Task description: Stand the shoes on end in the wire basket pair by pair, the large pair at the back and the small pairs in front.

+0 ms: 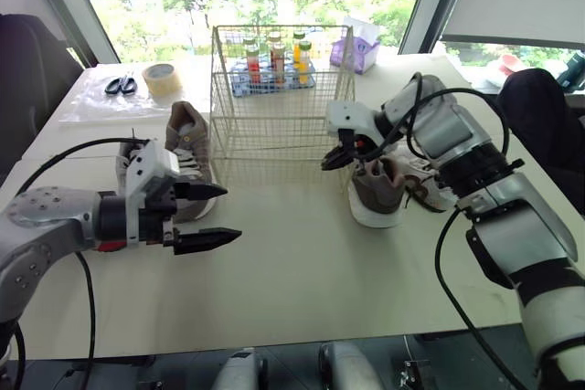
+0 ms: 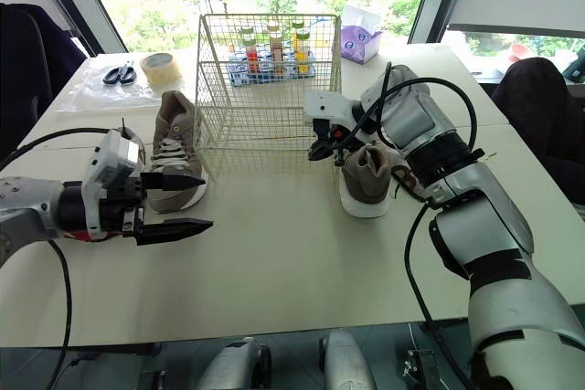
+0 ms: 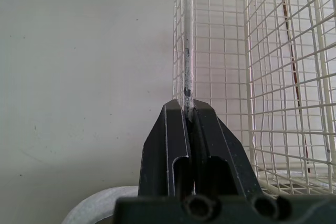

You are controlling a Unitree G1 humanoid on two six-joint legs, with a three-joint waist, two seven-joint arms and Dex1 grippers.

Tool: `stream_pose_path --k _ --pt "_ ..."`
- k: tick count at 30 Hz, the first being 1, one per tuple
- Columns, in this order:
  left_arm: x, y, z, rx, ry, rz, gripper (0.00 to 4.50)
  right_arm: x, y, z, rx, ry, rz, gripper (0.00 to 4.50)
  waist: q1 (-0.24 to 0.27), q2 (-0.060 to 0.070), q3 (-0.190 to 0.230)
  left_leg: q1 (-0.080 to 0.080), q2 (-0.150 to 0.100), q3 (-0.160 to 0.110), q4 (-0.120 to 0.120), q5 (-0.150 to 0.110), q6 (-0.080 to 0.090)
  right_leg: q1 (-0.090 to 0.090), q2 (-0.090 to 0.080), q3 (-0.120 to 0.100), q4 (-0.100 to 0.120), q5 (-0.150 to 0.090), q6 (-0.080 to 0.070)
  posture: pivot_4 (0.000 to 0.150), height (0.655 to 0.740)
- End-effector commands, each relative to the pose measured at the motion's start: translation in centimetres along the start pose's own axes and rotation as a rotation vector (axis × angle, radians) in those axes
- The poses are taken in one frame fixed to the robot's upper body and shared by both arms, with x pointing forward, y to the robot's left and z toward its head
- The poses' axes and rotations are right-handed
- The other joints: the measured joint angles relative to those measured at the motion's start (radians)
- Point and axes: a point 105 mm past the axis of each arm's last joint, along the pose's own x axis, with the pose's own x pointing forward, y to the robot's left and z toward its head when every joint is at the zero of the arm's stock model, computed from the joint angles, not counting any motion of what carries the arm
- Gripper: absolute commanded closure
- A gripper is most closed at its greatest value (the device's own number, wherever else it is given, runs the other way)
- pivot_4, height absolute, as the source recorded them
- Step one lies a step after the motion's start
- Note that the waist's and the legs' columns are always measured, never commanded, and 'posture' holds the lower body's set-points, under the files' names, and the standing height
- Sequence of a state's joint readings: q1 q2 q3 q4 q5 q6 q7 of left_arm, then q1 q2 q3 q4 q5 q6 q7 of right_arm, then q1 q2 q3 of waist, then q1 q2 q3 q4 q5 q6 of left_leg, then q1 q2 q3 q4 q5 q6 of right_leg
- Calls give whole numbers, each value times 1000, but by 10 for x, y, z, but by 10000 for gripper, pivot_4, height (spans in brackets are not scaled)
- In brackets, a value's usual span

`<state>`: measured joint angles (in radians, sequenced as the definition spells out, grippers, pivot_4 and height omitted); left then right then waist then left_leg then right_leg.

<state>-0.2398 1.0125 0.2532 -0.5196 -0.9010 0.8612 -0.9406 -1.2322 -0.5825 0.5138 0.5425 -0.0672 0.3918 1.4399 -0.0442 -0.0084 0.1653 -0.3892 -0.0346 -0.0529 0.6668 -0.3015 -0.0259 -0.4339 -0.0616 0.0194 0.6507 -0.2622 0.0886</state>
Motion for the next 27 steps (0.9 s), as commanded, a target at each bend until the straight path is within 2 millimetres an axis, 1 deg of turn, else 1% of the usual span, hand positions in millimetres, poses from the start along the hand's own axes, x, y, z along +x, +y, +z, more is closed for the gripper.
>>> stream_pose_path --k 1,5,9,14,18,23,25,27 --pt "-4 2 5 37 -18 27 0 0 14 5 -73 -3 72 44845 2 0 0 0 0 0 0 0 0 0 0 0 0 0 0 1500 7400" --pt "-4 4 3 30 -15 29 0 -4 35 4 -107 -18 144 44845 4 0 0 -1 0 -1 -1 0 0 -1 0 0 -1 0 0 1500 7400" --pt "-3 6 3 30 -10 24 0 -3 52 8 -76 -41 182 44845 4 0 0 -1 0 -1 -1 0 0 -1 0 0 -1 0 0 1500 7400" --pt "0 10 1 33 4 15 0 2 52 3 -38 -25 147 44845 1 0 0 -1 0 -1 -1 -2 4 -1 0 0 0 0 0 1500 7400" --pt "1 11 0 34 11 14 0 0 60 8 -38 -35 168 44845 1 0 0 -1 0 -1 -1 -2 4 -1 0 0 0 0 0 1500 7400" --pt "0 12 -1 34 20 24 0 -2 81 13 -27 -44 194 44845 3 0 0 -1 0 -1 -1 -2 4 -1 0 -1 -1 0 0 1500 7400" --pt "0 11 -1 32 12 21 0 -4 94 17 -23 -75 226 44845 4 0 0 -1 0 -1 -1 -2 4 -1 0 -1 -1 0 0 1500 7400" --pt "-1 10 0 25 3 20 0 -3 101 19 -15 -85 236 44845 2 0 0 -1 0 -1 -1 -2 4 -1 0 -1 -1 0 0 1500 7400"
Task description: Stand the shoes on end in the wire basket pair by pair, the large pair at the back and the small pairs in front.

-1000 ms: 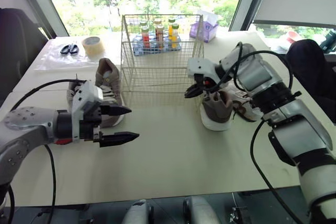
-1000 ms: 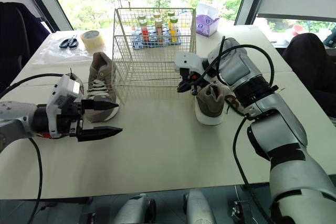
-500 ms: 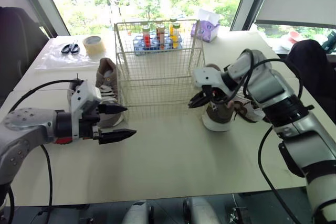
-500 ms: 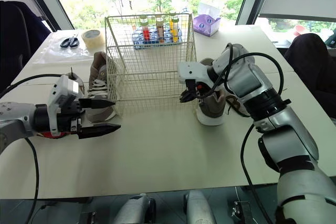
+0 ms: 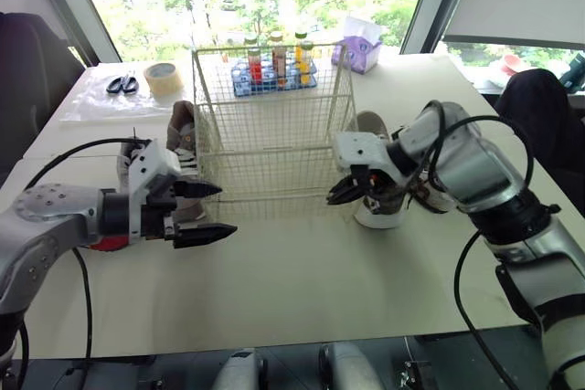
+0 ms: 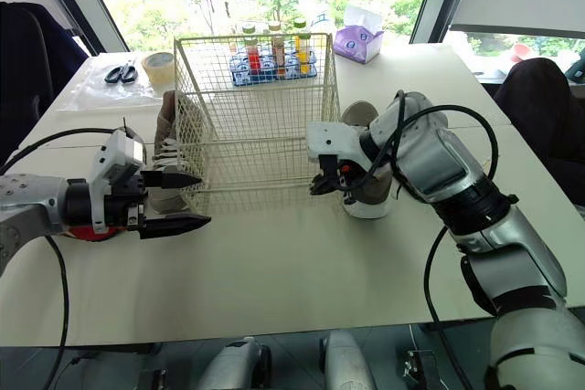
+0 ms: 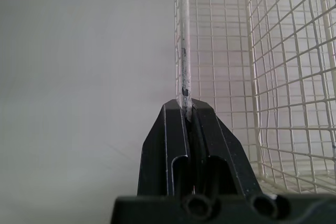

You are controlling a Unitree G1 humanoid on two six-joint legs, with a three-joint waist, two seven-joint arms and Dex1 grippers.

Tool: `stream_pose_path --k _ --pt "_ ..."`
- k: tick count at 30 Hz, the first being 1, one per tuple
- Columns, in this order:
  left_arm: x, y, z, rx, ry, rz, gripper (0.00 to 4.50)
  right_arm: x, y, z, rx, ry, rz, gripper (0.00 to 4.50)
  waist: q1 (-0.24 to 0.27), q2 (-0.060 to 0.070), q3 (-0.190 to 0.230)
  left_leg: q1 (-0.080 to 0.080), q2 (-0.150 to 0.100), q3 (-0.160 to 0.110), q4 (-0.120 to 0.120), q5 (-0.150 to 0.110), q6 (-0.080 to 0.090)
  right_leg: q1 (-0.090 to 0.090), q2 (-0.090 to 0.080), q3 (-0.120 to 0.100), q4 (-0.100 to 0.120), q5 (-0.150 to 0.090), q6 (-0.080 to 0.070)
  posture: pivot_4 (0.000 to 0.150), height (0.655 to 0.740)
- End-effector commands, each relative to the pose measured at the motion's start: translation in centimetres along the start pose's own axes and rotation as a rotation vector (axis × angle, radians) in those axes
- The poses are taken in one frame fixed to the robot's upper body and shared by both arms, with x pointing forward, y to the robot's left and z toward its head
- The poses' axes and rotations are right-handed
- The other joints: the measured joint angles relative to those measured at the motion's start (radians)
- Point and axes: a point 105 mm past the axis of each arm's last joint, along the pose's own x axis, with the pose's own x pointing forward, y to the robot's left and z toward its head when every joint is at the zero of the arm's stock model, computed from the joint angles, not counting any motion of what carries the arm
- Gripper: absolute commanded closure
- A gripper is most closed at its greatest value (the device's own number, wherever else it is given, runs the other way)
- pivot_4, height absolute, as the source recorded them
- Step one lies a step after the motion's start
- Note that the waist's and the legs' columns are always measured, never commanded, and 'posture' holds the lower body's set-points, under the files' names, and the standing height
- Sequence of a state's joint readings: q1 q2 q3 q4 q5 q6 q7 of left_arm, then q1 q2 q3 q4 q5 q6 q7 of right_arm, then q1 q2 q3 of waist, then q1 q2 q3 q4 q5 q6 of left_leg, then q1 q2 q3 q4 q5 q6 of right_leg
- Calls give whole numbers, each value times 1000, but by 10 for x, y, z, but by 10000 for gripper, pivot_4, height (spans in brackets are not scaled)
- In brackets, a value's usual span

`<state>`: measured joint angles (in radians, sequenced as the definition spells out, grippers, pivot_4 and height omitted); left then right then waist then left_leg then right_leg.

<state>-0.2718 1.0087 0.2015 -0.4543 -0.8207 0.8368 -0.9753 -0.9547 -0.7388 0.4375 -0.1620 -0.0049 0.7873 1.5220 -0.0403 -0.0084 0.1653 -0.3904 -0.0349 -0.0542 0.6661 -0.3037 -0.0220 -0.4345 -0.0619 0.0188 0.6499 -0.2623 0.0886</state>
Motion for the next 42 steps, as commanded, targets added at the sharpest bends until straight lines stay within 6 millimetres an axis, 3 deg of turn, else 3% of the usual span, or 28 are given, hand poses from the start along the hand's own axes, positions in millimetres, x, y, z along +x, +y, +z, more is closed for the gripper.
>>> stream_pose_path --k 1,7,16,19,22,24,26,31,39,42 --pt "-5 -1 9 20 -35 7 0 11 25 11 -1 -60 121 44845 -3 0 0 0 0 0 0 0 0 0 0 0 0 0 0 1500 7400" --pt "-21 -1 25 25 -81 -9 0 22 29 12 40 -50 95 44845 -4 0 0 1 0 0 0 0 0 0 0 0 1 0 0 1500 7400" --pt "-21 -18 53 107 -128 -84 0 27 20 12 83 -39 48 44845 -7 -1 -1 3 1 0 0 0 0 1 1 0 3 0 0 1500 7400" --pt "-20 -22 58 121 -140 -100 0 26 20 13 89 -47 45 34729 -6 -1 0 4 1 0 0 1 -1 1 1 1 4 0 0 1500 7400" --pt "-19 -23 58 111 -146 -114 0 20 22 18 85 -70 24 20625 -7 -1 0 4 1 0 0 1 -1 1 1 1 4 0 0 1500 7400" --pt "-18 -20 53 95 -136 -111 0 11 22 30 98 -113 -1 17002 -5 -1 0 3 1 0 0 1 -1 1 1 1 4 0 0 1500 7400" --pt "-19 -18 49 81 -131 -111 0 1 22 40 114 -154 -26 9185 -2 0 0 3 1 0 0 1 -1 1 1 1 4 0 0 1500 7400" --pt "-19 -16 48 58 -140 -141 0 -39 18 64 252 -305 -123 9185 6 0 0 0 0 -1 1 1 -1 -2 0 0 3 0 0 1500 7400" --pt "-17 -3 55 76 -141 -178 0 -55 24 55 354 -307 -229 9185 26 -1 0 -1 -1 -1 1 1 0 -1 0 0 2 0 0 1500 7400" --pt "-16 -6 64 102 -149 -229 0 -87 6 35 430 -341 -448 9185 27 -1 0 -1 -1 -1 1 0 0 -1 0 -1 2 0 0 1500 7400"
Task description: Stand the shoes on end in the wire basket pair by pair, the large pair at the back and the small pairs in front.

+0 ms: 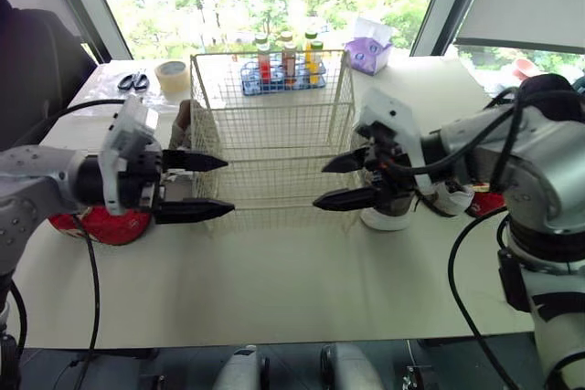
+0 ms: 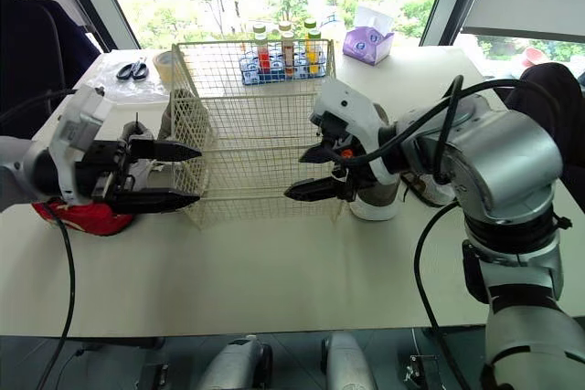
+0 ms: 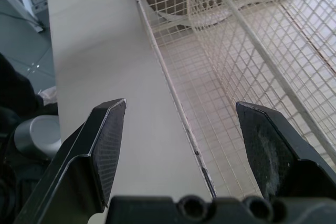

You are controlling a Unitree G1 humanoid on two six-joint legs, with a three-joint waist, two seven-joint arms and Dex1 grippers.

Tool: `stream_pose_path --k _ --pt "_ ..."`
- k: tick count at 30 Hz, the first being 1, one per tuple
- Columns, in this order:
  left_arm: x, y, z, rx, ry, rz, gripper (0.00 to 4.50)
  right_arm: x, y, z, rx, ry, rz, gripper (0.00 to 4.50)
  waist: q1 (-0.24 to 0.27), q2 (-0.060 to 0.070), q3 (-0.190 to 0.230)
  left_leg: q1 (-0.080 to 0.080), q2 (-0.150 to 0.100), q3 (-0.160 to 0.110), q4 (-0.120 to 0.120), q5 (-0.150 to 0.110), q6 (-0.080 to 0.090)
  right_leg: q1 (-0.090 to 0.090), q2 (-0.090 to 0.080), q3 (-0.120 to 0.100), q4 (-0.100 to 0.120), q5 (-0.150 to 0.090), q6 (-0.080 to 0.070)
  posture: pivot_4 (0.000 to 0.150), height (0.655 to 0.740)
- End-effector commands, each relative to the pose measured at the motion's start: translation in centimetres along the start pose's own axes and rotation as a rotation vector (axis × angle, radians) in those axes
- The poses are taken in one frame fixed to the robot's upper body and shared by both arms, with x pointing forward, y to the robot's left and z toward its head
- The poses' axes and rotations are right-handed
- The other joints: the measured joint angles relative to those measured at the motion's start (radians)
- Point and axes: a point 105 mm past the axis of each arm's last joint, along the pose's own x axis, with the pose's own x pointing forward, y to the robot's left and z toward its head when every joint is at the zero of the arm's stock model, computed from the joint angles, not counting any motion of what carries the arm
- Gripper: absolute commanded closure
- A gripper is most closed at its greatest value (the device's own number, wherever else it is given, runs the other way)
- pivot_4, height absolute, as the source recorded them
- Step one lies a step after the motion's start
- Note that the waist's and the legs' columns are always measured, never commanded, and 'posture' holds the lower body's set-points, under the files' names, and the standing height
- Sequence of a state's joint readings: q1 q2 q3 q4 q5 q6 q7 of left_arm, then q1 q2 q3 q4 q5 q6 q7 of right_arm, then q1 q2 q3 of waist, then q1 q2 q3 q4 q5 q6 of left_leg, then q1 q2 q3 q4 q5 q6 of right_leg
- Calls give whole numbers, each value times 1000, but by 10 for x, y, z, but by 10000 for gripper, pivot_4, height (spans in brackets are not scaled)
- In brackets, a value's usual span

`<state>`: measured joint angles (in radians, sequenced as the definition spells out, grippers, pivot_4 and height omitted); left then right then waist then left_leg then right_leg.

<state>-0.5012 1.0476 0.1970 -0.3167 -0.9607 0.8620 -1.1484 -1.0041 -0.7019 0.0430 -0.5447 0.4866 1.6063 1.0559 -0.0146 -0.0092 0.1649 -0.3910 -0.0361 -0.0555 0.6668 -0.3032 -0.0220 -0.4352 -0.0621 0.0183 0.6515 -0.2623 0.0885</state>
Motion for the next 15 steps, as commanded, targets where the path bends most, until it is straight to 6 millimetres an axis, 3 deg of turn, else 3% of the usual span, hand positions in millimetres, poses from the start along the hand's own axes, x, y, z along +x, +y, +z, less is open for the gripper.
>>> stream_pose_path --k 1,4,5,9,11,15 --pt "1 -5 15 60 -12 -57 0 -41 -34 3 39 -109 -281 9185 4 0 0 0 0 0 0 0 0 0 0 0 0 0 0 1500 7400" --pt "9 -15 21 26 -50 -158 0 -63 -43 1 72 -226 -419 1062 2 0 0 -1 0 1 0 0 1 0 0 0 -1 0 0 1500 7400" --pt "12 -17 23 17 -61 -186 0 -66 -42 -1 75 -250 -436 408 2 -1 0 0 0 1 0 0 1 1 0 0 -1 0 0 1500 7400" --pt "23 -22 23 12 -65 -262 0 -80 -46 -20 76 -315 -591 408 -4 -1 0 0 0 1 0 0 1 1 1 0 0 0 0 1500 7400" --pt "28 -21 20 13 -56 -268 0 -84 -51 -43 107 -332 -712 408 -2 -1 0 0 0 1 0 0 1 1 1 1 1 0 0 1500 7400" --pt "35 -16 14 10 -48 -242 0 -68 -38 -85 190 -353 -821 408 1 -2 -1 1 0 0 0 0 1 2 2 0 2 0 1 1500 7400"
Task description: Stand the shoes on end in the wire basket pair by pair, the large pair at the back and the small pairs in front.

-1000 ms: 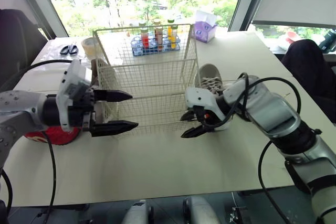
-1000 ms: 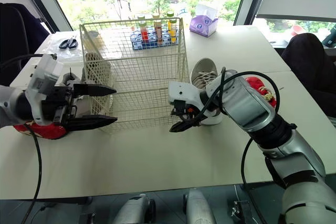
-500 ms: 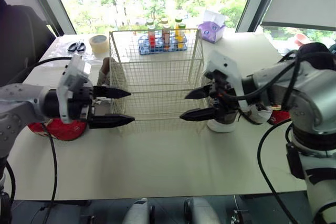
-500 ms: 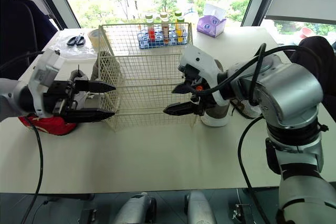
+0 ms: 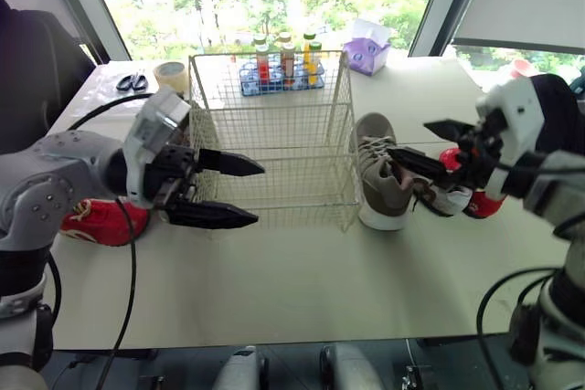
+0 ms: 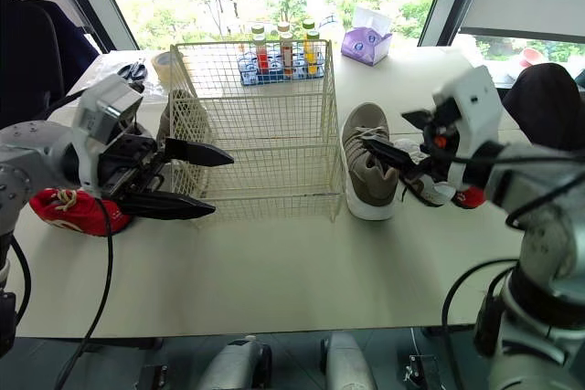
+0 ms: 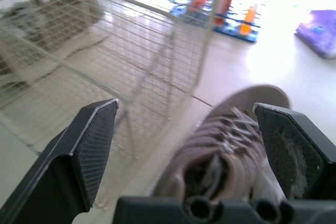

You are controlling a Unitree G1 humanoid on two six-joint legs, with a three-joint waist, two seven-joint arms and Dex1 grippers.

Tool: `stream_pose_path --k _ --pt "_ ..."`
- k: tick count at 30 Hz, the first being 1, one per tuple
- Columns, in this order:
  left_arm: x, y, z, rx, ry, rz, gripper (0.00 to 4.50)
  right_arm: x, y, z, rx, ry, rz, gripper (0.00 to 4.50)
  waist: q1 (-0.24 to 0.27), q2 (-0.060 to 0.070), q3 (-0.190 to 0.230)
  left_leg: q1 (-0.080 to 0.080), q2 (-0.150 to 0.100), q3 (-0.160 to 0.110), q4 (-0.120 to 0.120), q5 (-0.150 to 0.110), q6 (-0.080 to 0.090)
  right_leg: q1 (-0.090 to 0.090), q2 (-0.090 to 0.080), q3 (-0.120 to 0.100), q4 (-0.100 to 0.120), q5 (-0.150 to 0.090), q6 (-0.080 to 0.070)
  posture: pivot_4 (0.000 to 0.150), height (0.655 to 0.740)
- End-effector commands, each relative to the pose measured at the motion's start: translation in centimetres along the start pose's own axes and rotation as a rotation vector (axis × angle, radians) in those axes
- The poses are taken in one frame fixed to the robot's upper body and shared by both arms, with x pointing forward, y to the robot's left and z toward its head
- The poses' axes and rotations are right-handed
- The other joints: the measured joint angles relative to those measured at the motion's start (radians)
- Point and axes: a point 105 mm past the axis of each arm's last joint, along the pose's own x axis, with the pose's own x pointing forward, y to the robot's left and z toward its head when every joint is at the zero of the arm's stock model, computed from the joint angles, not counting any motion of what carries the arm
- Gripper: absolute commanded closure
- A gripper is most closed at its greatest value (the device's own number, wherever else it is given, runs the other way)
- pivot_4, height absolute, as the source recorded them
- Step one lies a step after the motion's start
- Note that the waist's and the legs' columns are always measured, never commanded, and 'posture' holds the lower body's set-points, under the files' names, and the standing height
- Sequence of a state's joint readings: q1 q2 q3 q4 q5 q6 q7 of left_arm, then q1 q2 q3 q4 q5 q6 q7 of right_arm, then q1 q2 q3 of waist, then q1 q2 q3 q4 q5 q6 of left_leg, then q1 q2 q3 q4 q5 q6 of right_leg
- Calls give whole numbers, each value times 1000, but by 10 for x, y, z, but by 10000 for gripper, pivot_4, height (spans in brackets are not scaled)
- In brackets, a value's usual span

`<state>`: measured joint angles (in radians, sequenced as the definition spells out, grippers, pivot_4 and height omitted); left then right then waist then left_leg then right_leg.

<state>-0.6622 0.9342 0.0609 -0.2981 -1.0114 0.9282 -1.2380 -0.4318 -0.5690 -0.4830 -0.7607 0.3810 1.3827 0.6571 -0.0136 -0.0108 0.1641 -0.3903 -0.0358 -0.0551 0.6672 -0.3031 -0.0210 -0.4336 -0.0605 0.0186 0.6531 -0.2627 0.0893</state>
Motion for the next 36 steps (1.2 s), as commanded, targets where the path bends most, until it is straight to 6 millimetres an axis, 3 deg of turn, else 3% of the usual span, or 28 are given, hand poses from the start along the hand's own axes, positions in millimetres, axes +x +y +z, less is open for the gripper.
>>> stream_pose_path --k 1,6,17,21,24,31,33,36 --pt "3 5 -2 40 16 42 0 -6 8 -16 43 -110 -157 408 -1 0 0 0 0 0 -1 0 0 0 0 0 0 0 0 1500 7400" --pt "0 6 -5 39 39 72 0 8 16 -46 168 -122 -272 408 -11 1 0 2 0 2 0 1 -1 -1 1 4 4 0 0 1500 7400" --pt "-4 7 -11 31 51 146 0 45 -4 -81 212 -53 -365 408 -6 1 0 2 0 1 0 1 -1 -1 3 3 4 0 0 1500 7400" --pt "-3 9 -13 34 59 167 0 59 -3 -87 218 -35 -334 408 -6 1 0 3 0 1 0 1 -1 1 3 3 3 0 0 1500 7400" --pt "-4 10 -13 40 62 182 0 66 0 -100 220 34 -326 9115 -6 1 0 5 0 1 0 1 -1 3 3 3 3 0 0 1500 7400" --pt "-8 14 -11 48 67 217 0 66 4 -119 246 117 -332 38034 -7 -1 -1 12 0 1 -1 0 -1 9 4 3 2 0 0 1500 7400" --pt "-9 15 -11 52 65 222 0 65 4 -119 242 118 -344 42305 -6 -1 -1 16 0 1 -2 0 0 13 4 3 0 0 0 1500 7400" --pt "-10 17 -10 58 62 230 0 64 -1 -105 223 52 -370 43027 -6 -2 -2 17 1 1 -2 0 0 15 4 3 -1 -1 0 1500 7400"
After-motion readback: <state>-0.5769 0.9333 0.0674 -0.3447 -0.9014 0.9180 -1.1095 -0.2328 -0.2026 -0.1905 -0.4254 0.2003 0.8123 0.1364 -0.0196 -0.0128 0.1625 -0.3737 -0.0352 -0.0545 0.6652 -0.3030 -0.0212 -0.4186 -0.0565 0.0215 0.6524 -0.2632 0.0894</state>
